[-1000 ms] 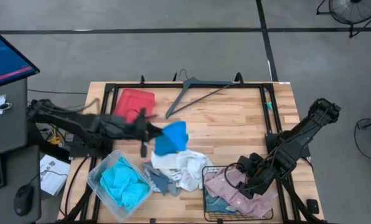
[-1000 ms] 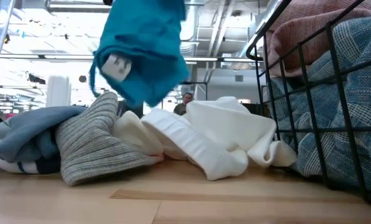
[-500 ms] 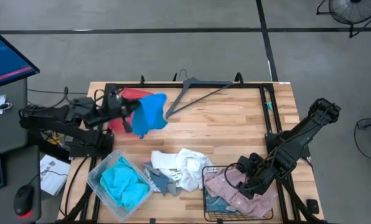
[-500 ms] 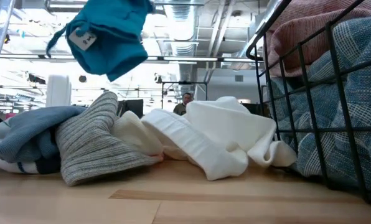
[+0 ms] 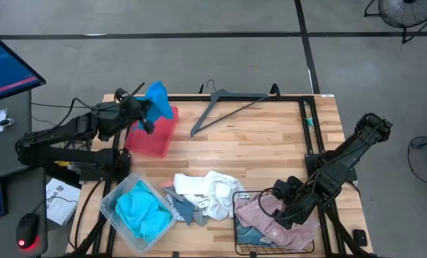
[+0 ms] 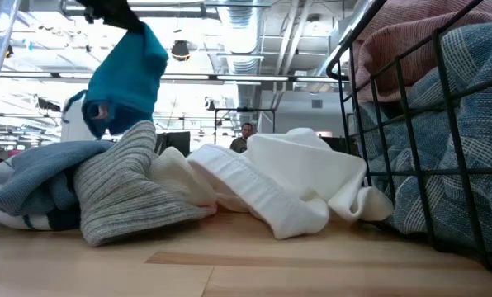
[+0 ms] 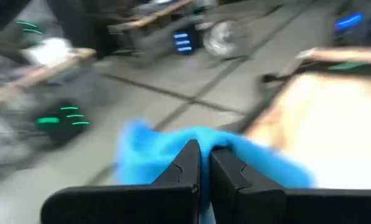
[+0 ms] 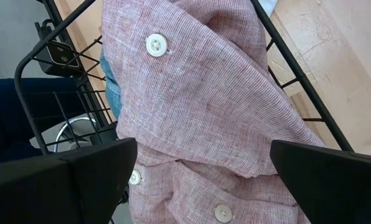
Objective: Pick & Place Cloths
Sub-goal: Put the blue shorts into the transparent bin
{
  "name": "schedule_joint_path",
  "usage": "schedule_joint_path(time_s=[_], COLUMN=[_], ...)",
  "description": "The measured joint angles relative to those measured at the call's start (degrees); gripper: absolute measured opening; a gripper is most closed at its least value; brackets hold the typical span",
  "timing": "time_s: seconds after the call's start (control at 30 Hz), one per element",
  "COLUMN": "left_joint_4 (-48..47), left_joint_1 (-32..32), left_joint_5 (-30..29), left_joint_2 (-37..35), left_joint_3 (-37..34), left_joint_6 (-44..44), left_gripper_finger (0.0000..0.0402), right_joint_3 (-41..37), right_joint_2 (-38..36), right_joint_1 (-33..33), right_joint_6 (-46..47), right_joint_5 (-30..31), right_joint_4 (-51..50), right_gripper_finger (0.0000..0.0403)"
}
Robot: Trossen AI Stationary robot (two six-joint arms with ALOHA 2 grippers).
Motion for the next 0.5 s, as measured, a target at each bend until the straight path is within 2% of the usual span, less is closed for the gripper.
schedule_joint_path(time_s=[0.2,0.33,0.5], left_joint_4=[-0.06,0.68,2.36], left_joint_1=[-4.61,-10.43,-18.36], left_joint_5=[17.43,28.77,46.11], left_joint_2=[-0.26,-0.28,-0.31], left_joint_3=[1.08,3.33,4.39], left_joint_6=[-11.93,-19.03,-29.43], left_gripper_finger=[0.0,0.0,0.0], right_joint_3=[0.0,0.0,0.0], right_joint_2=[0.0,0.0,0.0], right_joint_1=[0.01,0.01,0.05], right_joint_6=[-0.42,-1.56,-1.97], right_joint_5=[0.87,1.47,1.47], right_joint_4=[0.01,-0.01,-0.06], right_gripper_finger=[0.0363,0.0363,0.0363])
